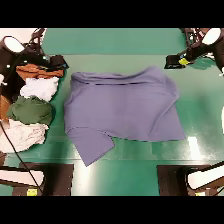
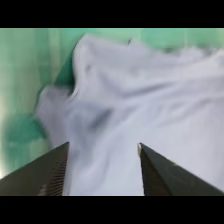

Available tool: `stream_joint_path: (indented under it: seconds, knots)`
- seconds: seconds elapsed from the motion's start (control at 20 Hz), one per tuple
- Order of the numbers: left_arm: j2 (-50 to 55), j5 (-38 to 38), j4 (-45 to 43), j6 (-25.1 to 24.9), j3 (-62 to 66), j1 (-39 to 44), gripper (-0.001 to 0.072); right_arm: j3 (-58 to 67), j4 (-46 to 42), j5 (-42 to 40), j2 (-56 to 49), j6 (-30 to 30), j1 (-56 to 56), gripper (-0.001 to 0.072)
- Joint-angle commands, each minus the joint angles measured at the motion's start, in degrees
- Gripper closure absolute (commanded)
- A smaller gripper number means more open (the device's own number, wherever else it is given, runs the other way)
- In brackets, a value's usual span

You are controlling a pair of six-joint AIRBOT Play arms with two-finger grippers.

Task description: Fold the shirts.

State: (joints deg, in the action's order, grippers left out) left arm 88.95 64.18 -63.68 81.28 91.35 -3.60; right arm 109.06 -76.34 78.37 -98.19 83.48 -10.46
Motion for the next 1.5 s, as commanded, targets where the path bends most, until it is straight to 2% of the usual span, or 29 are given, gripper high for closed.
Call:
stream_joint_path:
  seconds: [0.0,0.3,0.4,0.45,0.7,0.85,1.0,1.15,1.2,1.25,1.35,1.45]
  knots:
    - [-6.0,9.0,-5.6,1.0,-6.1,-3.2,0.0202,-4.4,1.9,5.6,5.4,-0.6,2.7,0.0429]
    - [-28.0,7.2,-7.0,2.8,-42.3,-3.5,0.0202,-27.6,12.1,2.0,21.2,-1.6,7.4,0.0424]
    - [-33.6,6.0,-5.8,4.1,-51.7,-3.5,0.0202,-32.5,12.4,1.0,24.5,-1.6,8.2,0.0354]
    - [-35.7,5.3,-4.7,4.3,-55.3,-3.5,0.0202,-34.2,12.4,1.0,25.6,-1.6,8.5,0.0354]
    - [-38.0,-1.2,4.3,5.1,-63.8,-3.5,0.0202,-39.6,12.3,-0.4,30.1,-1.6,8.4,0.0354]
    - [-38.0,-4.2,4.7,5.3,-66.1,-3.2,0.0202,-39.9,12.3,-0.4,31.6,-1.6,8.4,0.0354]
    - [-37.8,-8.2,5.4,5.5,-66.9,0.4,0.0202,-39.9,12.3,-0.4,33.1,-1.6,8.4,0.0354]
    - [-37.8,-13.6,5.8,8.3,-66.7,4.3,0.0205,-40.6,11.9,-0.1,34.3,-2.0,8.4,0.0354]
    - [-37.8,-13.8,5.8,9.5,-66.4,4.4,0.0338,-41.9,11.3,0.3,35.0,-2.6,8.5,0.0354]
    - [-37.8,-13.5,5.8,9.3,-65.6,4.4,0.0648,-44.3,10.6,0.7,35.8,-2.6,9.4,0.0354]
    - [-37.8,-11.0,5.7,8.5,-62.9,4.4,0.0682,-50.4,10.3,1.5,37.6,-2.6,12.6,0.0354]
    - [-37.8,-8.7,5.7,7.0,-60.0,4.4,0.0682,-58.4,10.1,1.4,40.1,-2.6,18.9,0.0354]
